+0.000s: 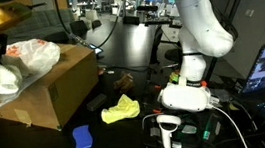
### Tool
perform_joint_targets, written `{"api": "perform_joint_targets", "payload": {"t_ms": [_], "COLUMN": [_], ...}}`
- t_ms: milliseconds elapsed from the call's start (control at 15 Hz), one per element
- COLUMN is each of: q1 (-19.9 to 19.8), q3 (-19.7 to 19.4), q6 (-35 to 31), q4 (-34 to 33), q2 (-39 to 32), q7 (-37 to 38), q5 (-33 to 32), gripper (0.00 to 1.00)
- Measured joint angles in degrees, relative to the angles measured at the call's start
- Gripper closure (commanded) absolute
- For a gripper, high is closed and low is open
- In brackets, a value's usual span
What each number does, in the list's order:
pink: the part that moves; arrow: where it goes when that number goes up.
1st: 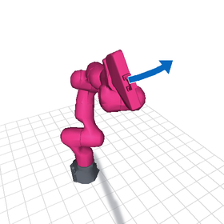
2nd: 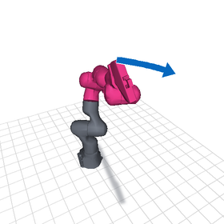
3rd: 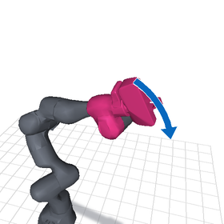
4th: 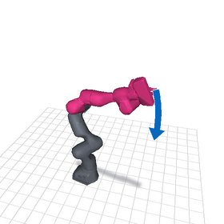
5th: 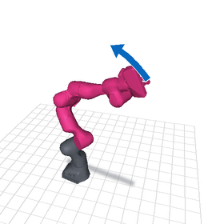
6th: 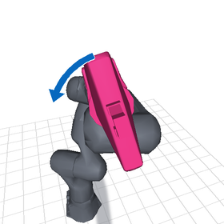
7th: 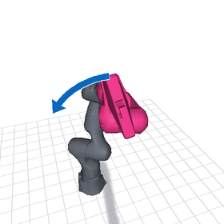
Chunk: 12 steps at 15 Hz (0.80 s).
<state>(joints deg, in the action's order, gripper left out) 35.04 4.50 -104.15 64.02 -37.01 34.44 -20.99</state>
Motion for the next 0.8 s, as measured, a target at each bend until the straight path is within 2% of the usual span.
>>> {"api": "perform_joint_targets", "payload": {"t_ms": [467,533,600,733,800], "q1": [9.1,10.0,10.8,11.7,11.9], "q3": [-0.1,-0.4,-0.8,-1.4,-1.7], "q6": [7.1,7.4,7.8,8.6,9.1], "q4": [-13.6,-14.8,-16.0,-18.4,-19.6], "q2": [-9.8,-10.6,-11.3,-12.4,-12.9], "q7": [-6.2,-7.3,-8.5,-10.8,-12.0], "q5": [-1.9,-1.9,-1.9,-1.9,-1.9], "gripper": [0.91,0.88,0.63,0.60,0.53]}}
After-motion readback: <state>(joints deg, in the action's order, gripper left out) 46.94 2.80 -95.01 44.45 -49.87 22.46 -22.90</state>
